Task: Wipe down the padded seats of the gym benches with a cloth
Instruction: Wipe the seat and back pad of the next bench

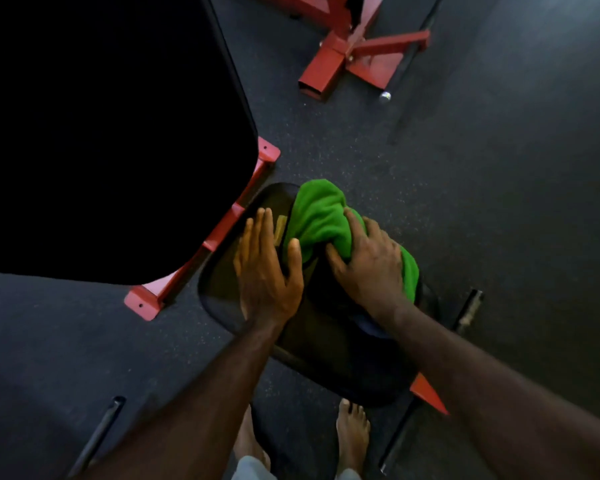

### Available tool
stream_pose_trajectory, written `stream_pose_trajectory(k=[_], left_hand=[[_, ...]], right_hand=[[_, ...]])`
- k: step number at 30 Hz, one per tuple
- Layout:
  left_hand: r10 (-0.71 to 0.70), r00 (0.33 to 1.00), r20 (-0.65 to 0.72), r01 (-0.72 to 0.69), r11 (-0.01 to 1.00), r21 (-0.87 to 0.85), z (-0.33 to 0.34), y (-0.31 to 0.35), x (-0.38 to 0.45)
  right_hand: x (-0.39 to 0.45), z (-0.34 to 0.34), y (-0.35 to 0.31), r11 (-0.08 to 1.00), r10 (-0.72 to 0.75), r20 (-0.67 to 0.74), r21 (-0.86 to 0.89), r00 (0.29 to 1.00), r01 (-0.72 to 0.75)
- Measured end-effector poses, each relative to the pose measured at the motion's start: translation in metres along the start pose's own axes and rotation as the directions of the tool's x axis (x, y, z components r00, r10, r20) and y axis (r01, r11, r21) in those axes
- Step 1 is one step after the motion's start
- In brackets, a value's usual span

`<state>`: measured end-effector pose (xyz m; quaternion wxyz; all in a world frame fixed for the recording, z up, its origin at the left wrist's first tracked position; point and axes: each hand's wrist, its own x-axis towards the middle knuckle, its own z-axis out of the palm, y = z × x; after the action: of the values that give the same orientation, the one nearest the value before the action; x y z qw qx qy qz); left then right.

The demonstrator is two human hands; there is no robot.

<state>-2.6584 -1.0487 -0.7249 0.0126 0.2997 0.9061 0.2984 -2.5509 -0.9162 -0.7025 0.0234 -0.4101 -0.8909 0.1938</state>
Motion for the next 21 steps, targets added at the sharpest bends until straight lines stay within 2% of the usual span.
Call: stream_pose_trajectory(k=[4,8,10,15,18,21], left_hand=[[-0.012,1.0,0.017,0.012,1.0,-0.006,-0.002,0.005,-0.002],[-0.003,1.0,0.011,0.005,0.987,-0.162,-0.009,0.007,-0.003],[0.0,1.0,0.005,0.0,0.985,-0.175,-0.01,0.006,-0.002],[-0.037,0.999,0.007,0.038,0.989,-0.141,-0.008,0.008,-0.002],[-0.017,1.0,-0.009,0.016,0.99,-0.141,-0.008,0.008,-0.001],[-0.003,1.0,-0.009,0.002,0.994,-0.108,-0.005,0.009,-0.001]], right_hand=[[0.056,0.007,-0.038,0.993,-0.111,0.12,0.05,0.987,0.106],[0.087,0.011,-0.067,0.984,-0.169,0.136,0.082,0.976,0.159],[0.096,0.011,-0.07,0.977,-0.196,0.172,0.117,0.965,0.177],[0.058,0.011,-0.045,0.97,-0.21,0.127,0.149,0.969,0.191],[0.016,0.004,-0.019,0.963,-0.261,0.092,0.09,0.961,0.253],[0.024,0.0,-0.016,0.967,-0.255,0.154,0.031,0.955,0.253]])
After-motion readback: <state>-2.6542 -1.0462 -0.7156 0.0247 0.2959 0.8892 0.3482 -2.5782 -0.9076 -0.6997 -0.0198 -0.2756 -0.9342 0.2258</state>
